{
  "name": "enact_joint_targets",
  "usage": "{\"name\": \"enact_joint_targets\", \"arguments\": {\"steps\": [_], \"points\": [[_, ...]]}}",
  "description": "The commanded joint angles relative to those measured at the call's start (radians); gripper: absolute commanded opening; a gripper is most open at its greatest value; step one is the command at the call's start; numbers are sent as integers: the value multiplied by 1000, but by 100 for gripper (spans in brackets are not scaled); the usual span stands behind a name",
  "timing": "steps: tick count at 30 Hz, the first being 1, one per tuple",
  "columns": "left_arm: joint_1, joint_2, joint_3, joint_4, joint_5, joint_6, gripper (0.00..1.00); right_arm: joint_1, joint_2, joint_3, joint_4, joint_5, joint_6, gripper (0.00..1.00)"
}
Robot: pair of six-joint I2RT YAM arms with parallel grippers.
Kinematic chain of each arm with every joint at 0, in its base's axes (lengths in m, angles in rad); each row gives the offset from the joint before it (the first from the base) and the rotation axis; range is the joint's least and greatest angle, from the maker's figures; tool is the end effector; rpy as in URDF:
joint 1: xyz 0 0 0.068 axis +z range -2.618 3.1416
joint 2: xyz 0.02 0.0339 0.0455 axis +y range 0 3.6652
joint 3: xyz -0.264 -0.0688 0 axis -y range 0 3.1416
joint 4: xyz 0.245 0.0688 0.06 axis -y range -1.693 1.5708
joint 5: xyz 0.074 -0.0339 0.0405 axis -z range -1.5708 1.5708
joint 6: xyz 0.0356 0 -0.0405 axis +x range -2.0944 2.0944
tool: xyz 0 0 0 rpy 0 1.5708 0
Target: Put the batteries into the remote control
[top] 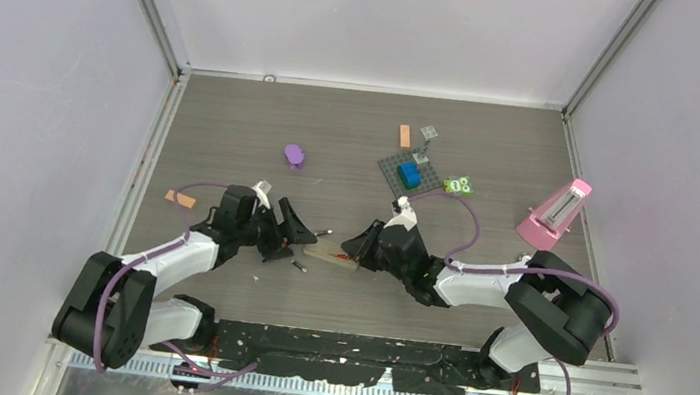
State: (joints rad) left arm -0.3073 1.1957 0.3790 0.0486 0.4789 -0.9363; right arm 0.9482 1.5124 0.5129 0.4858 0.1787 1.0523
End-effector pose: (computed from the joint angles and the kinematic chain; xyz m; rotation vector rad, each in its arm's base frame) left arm 0.1959 -0.0794 0.1483 -0.5324 2.4823 -1.1253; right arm 0.1699 0.2258 0.1498 0.2339 2.2338 0.9938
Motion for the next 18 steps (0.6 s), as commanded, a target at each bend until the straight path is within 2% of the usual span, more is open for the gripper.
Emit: {"name": "enact_joint_targets", "arguments": {"steps": [1,8,14,18], "points": [[5,-2,11,39,7,17,81,6,23,22,37,27,14,5],[5,5,12,40,19,23,81,6,40,33,12,9,32,6],[5,3,14,41,20,24,81,6,37,50,-53,-3,46,23],[4,3,12,40,20,25,81,6,35,68,-96,-5,46,30]]}}
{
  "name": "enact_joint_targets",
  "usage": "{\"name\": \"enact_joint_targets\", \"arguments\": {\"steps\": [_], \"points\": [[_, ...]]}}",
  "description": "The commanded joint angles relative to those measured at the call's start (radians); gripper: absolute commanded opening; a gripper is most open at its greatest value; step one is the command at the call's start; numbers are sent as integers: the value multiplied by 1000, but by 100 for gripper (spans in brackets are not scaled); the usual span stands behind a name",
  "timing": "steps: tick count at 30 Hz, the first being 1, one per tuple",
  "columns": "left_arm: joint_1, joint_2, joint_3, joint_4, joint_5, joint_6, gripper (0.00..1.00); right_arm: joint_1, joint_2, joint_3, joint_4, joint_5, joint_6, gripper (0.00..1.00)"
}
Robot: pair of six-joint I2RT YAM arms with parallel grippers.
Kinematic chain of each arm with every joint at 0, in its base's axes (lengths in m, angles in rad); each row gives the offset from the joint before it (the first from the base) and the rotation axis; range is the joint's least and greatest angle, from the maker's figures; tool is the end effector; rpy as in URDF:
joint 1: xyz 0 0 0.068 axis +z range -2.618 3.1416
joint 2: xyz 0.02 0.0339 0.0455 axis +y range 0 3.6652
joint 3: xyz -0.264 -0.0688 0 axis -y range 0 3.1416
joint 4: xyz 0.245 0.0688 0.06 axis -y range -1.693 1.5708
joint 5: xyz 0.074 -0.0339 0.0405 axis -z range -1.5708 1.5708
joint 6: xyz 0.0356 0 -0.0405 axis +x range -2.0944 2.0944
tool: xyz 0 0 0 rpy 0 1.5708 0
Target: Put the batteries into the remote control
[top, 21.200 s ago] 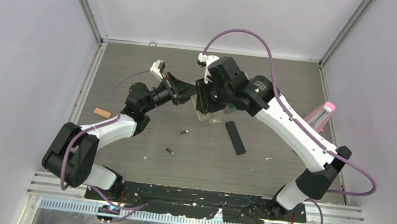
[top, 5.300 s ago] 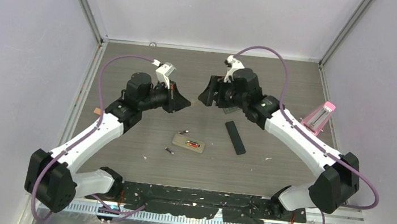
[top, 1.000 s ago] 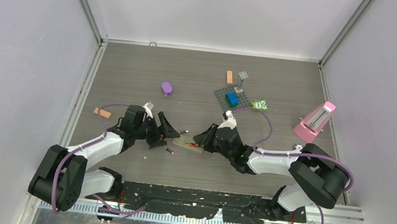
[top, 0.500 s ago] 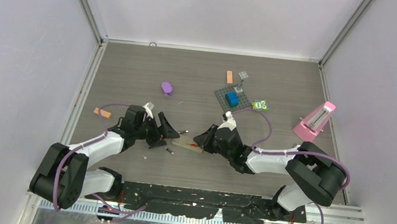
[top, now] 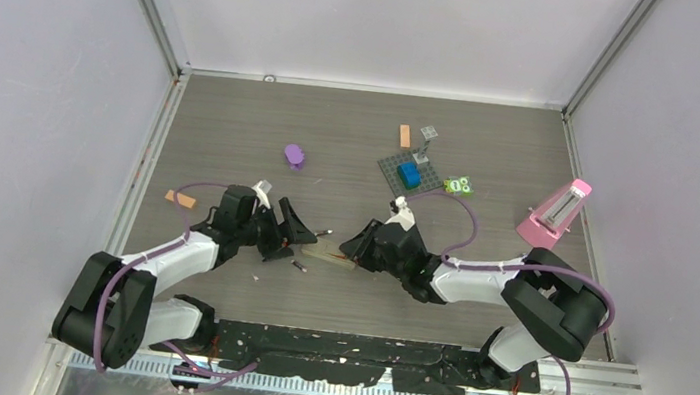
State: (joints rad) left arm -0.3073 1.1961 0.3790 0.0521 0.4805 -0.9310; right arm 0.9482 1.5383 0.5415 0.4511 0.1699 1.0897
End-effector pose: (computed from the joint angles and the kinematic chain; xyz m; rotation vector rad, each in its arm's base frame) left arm 0.1961 -0.0795 0.1485 -0.5229 2.4798 -1.1263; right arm 0.1729 0.2305 0.1476 0.2705 2.2699 0.9922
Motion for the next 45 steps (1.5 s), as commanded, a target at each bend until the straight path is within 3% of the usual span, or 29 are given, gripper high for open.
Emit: {"name": "enact_joint_targets", "arguments": {"steps": [1,10,29,35,45], "points": [[5,3,12,37,18,20,81,6,7,45,-66,3,10,31],[6,1,10,34,16,23,81,6,-24,90,-159,7,8,43],[8,-14,6,32,14,29,82,6,-22,295,-581,11,-8,45],[10,-15,2,32,13,31,82,7,-15,317,-630,13,-15,42],[13,-13,2,32,15,33,82,7,24,336,-610,-33,-33,25]]}}
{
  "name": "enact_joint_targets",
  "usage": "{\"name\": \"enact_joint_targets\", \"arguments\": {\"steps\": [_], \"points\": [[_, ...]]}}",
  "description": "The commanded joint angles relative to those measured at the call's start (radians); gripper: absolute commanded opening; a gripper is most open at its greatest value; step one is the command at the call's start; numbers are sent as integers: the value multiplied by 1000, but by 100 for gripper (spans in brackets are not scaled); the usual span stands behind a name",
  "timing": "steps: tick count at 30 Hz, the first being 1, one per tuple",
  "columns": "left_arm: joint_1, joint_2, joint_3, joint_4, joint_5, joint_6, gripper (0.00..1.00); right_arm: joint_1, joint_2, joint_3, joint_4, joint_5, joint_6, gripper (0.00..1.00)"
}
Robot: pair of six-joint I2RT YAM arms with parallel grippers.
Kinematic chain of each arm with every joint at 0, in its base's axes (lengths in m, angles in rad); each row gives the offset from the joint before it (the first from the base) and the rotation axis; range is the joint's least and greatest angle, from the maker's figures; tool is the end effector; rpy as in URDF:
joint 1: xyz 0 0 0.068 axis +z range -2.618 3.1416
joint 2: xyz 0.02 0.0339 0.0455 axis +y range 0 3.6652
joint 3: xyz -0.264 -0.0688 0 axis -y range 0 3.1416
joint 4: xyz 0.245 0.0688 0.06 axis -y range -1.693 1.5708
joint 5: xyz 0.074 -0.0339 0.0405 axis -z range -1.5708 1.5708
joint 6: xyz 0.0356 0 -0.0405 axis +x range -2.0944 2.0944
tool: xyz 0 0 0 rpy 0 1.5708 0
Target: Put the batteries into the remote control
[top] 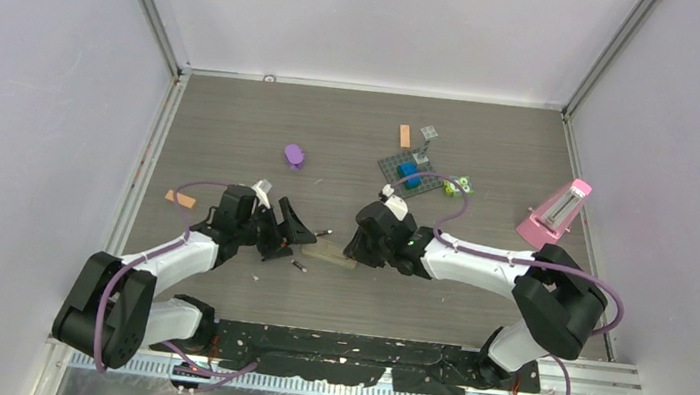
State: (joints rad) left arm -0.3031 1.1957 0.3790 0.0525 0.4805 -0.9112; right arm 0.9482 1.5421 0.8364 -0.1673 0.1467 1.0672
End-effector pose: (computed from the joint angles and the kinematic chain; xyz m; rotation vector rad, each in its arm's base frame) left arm 0.1964 -0.0787 0.1486 -0.5018 2.4766 -1.1175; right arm 0.1838 0.2472 0.1805 0.2209 2.5561 0.6883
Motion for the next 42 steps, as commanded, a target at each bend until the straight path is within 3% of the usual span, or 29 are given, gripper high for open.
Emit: {"name": "enact_joint_targets", "arguments": {"steps": [1,22,34,42], "points": [[9,-12,0,32,15,14,82,7,24,43,11,-13,-10,25],[10,30,16,46,38,34,81,12,114,105,-67,7,-72,11],[10,45,14,48,48,39,79,33,161,158,-150,47,-108,11],[10,-7,42,-19,-18,80,79,54,208,268,-292,120,-163,17]]}}
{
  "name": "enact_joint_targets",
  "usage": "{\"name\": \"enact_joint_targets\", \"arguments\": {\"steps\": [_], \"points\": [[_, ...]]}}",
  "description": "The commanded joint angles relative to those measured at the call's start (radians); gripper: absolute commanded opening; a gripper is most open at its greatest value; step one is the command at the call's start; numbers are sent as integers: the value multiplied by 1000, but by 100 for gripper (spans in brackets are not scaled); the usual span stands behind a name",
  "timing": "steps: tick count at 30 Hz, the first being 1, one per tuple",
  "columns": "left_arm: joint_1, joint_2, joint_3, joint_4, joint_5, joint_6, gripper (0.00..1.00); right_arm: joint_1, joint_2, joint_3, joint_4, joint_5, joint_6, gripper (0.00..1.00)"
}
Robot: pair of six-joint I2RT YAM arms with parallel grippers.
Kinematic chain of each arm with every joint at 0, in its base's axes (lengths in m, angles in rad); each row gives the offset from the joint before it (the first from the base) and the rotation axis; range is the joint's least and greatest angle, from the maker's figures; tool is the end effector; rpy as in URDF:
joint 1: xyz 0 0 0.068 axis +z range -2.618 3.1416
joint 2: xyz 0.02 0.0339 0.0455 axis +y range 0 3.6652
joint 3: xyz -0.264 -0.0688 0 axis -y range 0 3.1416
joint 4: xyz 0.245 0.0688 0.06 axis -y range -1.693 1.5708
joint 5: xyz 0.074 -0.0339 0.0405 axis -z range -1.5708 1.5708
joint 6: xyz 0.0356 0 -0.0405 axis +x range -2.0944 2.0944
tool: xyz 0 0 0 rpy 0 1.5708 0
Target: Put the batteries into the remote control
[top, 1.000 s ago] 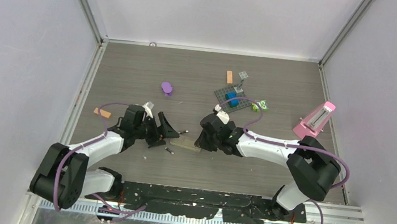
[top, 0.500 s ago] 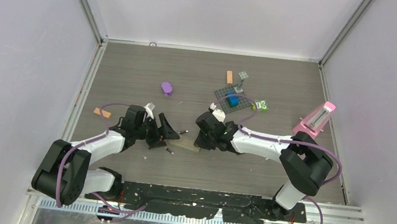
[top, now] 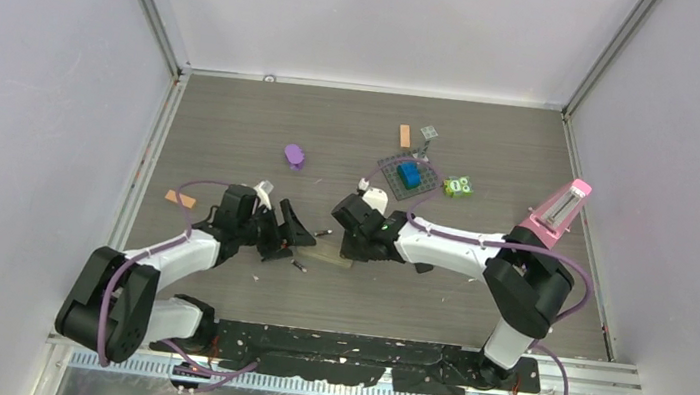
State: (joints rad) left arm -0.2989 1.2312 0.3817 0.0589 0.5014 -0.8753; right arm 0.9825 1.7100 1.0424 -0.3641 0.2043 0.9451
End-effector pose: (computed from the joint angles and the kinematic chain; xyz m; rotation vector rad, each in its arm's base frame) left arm 0.1984 -0.0791 0.1433 -0.4641 2.5037 -1.1167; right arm 0.1958 0.2805 0.1770 0.0253 2.6364 0.4439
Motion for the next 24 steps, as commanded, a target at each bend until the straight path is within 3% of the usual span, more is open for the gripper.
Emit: {"name": "enact_joint_targets", "arguments": {"steps": [1,16,18,24], "points": [[6,-53,42,-39,-52,48,79,27,54,77,-104,72,-51,17],[6,-244,81,-233,-272,134,80,82,140,201,-269,163,-120,26],[6,-271,93,-272,-308,146,80,82,107,225,-273,185,-132,38],[6,-329,101,-309,-336,147,81,82,-8,240,-179,187,-250,60]]}}
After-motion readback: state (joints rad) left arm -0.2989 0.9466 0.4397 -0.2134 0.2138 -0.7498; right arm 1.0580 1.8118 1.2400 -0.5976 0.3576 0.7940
